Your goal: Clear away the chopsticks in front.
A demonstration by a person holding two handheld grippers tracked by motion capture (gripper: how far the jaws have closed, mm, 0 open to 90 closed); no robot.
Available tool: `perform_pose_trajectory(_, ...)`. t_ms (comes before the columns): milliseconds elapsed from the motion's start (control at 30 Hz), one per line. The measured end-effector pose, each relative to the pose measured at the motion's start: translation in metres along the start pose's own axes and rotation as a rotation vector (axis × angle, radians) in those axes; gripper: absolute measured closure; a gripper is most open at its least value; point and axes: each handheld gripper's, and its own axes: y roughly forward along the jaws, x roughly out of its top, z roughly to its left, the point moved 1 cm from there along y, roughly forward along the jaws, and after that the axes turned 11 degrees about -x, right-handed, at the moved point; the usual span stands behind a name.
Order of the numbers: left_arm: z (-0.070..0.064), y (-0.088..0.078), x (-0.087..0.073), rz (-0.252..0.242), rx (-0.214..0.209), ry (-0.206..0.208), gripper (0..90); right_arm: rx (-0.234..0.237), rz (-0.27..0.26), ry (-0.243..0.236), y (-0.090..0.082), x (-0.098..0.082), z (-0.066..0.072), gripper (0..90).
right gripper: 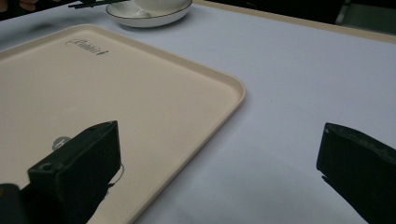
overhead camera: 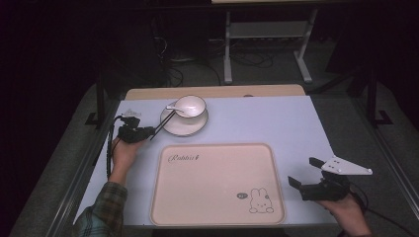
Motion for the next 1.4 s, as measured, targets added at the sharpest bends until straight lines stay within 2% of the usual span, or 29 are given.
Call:
perform_pose_trajectory(167,0.002,0.003,-0.004,0.013,0.0,-0.011,80.3,0.001,0.001,0.0,0.0,0.0,0.0,0.0)
perform_pose_trajectory(333,0.003,0.003,-0.004,0.009,-0.009,-0.021,84.8,0.0,0.0,0.0,0.0,0.0,0.0,0.0)
perform_pose_trajectory(600,0.003,-0.001,-0.003,0.001,-0.004,-0.025,85.3,0.0,-0.002,0.002,0.0,0.0,0.0,0.0)
perform_pose_trajectory(1000,-0.001,-0.036,-0.007,0.002,-0.004,-0.013,85.6,-0.002,-0.005,0.0,-0.001,0.0,-0.001,0.0)
perform_pose_trajectory(1267,-0.004,-0.055,-0.018,0.009,-0.022,-0.015,85.6,-0.001,-0.007,-0.002,-0.001,0.0,-0.001,0.0)
perform_pose_trajectory(1400,-0.01,-0.068,-0.027,0.018,-0.026,0.003,85.6,-0.002,-0.007,-0.001,-0.001,0.001,-0.001,0.0)
